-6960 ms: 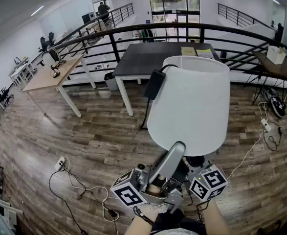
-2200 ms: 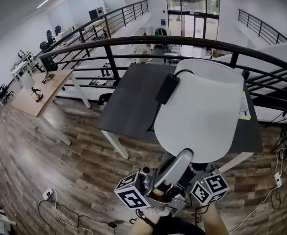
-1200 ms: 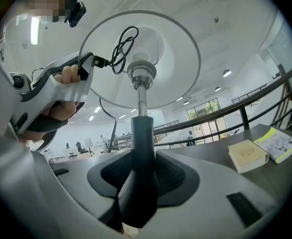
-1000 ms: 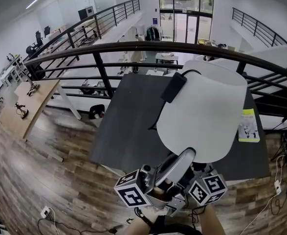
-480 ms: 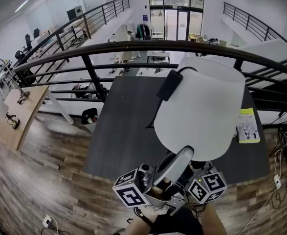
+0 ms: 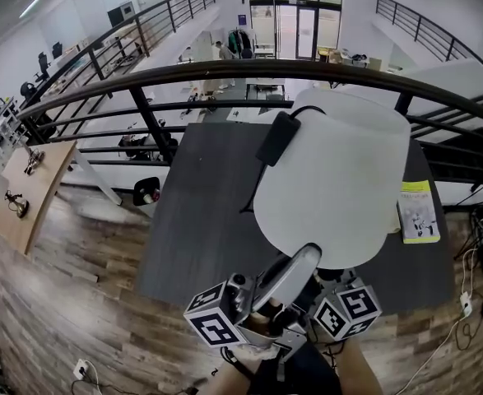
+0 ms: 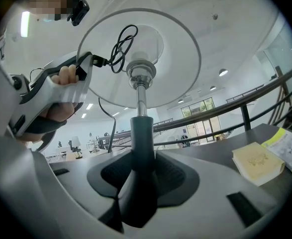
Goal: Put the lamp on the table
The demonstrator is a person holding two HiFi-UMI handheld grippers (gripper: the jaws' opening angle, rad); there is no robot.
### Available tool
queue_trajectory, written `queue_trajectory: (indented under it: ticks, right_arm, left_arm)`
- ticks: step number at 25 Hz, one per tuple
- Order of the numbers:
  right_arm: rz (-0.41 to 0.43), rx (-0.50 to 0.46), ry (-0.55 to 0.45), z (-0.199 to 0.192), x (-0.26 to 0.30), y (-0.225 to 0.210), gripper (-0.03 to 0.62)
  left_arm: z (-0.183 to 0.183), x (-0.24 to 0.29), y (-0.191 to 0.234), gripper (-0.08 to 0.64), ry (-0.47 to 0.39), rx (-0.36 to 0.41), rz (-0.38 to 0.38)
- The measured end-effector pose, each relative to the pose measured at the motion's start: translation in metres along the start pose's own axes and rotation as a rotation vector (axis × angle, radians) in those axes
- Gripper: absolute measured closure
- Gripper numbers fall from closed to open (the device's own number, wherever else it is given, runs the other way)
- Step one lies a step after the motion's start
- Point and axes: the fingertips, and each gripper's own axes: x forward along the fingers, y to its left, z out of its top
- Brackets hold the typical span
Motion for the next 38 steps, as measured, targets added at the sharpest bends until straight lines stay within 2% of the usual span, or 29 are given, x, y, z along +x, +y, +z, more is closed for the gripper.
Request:
queue_trajectory:
  ticks: [18, 38]
  right_arm:
    - [0.063, 0.036, 0.047, 0.010, 0.075, -0.082, 0.420]
    - [0.036, 0.073, 0.090, -0.013, 0.125, -0.154, 0.420]
  left_arm:
    - [0.020, 0.059, 0.101, 0.520, -0.032, 0.032, 0.079]
    - [0.018, 0.083, 0.193, 0.518, -0.015, -0.002, 0.126]
